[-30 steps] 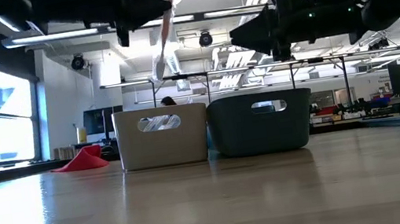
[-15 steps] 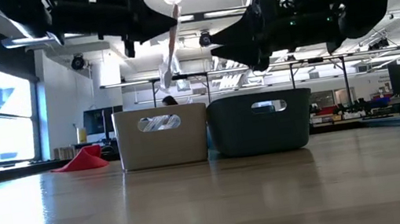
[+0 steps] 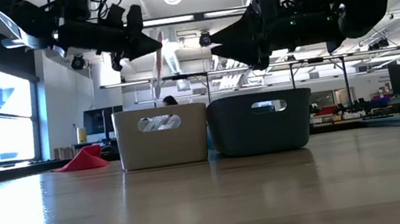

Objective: Pick & Place Toothbrushes
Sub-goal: Put the orange toothbrush into the transparent bin

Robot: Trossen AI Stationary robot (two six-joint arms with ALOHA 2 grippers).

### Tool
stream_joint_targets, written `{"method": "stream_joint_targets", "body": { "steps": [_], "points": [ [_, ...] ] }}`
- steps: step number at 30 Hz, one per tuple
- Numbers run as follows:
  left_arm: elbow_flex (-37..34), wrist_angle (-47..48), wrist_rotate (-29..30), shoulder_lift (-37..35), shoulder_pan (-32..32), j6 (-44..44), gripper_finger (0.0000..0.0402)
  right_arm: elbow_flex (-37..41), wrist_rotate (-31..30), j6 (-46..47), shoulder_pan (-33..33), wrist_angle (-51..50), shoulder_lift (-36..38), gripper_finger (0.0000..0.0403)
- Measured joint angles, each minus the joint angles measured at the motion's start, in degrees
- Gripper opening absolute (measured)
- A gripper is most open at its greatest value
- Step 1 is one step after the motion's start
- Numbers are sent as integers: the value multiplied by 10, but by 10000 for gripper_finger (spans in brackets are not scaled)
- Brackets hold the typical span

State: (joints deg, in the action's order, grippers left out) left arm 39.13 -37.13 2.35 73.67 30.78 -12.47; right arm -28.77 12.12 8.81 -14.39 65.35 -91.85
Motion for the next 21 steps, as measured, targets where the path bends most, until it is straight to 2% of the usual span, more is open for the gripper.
{"method": "stream_joint_targets", "body": {
  "steps": [7,12,21],
  "points": [
    [0,4,3,39,33,7,15,0,-1,-1,0,0,0,203],
    [0,4,44,84,51,7,15,0,-1,-1,0,0,0,203],
    [0,-3,49,135,69,2,15,0,-2,-15,0,0,0,203]
  ]
}}
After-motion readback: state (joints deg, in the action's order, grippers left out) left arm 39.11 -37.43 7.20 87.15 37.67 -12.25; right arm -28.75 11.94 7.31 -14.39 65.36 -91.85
